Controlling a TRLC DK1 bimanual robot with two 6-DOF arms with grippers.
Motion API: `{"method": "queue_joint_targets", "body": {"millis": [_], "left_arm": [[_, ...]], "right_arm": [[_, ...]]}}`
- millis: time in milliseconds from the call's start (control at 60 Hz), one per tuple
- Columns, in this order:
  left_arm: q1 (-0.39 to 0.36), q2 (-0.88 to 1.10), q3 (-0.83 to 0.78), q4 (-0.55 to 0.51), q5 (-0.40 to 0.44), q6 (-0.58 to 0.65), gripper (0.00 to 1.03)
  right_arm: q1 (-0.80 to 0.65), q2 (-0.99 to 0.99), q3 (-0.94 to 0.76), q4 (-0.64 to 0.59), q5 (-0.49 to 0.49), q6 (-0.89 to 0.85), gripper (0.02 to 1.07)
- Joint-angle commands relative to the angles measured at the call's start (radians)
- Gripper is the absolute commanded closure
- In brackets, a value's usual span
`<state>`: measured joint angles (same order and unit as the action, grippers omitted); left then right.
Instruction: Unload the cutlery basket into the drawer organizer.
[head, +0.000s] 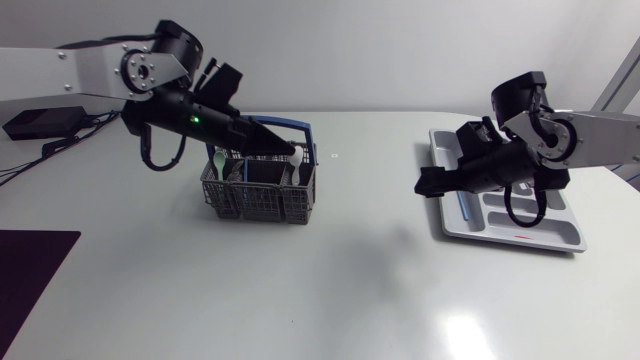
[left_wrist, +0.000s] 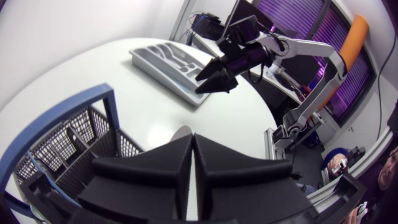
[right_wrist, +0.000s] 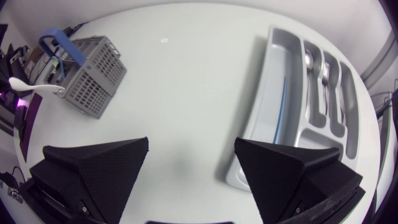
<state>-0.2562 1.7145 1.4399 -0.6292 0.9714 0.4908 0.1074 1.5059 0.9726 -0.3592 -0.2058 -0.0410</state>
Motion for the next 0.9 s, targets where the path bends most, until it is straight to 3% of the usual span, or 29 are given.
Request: {"method": "queue_joint_targets", "body": {"millis": [0, 250, 500, 617, 883], "left_arm": [[-0.003, -0.084, -0.045, 0.016, 0.047, -0.046, 1.0], [-0.032, -0.188, -0.113, 0.054, 0.115, -0.09, 1.0], [-0.13, -0.236, -0.185, 0.083, 0.121, -0.08, 1.0], [-0.172, -0.24, -0.19, 0.089, 0.121, -0.08, 1.0], [-0.25, -0.245, -0.211, 0.089, 0.121, -0.084, 1.0]], "right_arm": [[0.052, -0.111, -0.052, 0.04, -0.014, -0.054, 0.07], [0.245, -0.339, -0.15, 0.112, -0.027, -0.186, 0.07], [0.301, -0.44, -0.203, 0.085, -0.211, -0.266, 0.07], [0.351, -0.483, -0.239, 0.074, -0.239, -0.312, 0.07], [0.445, -0.516, -0.293, 0.082, -0.247, -0.393, 0.21]]}}
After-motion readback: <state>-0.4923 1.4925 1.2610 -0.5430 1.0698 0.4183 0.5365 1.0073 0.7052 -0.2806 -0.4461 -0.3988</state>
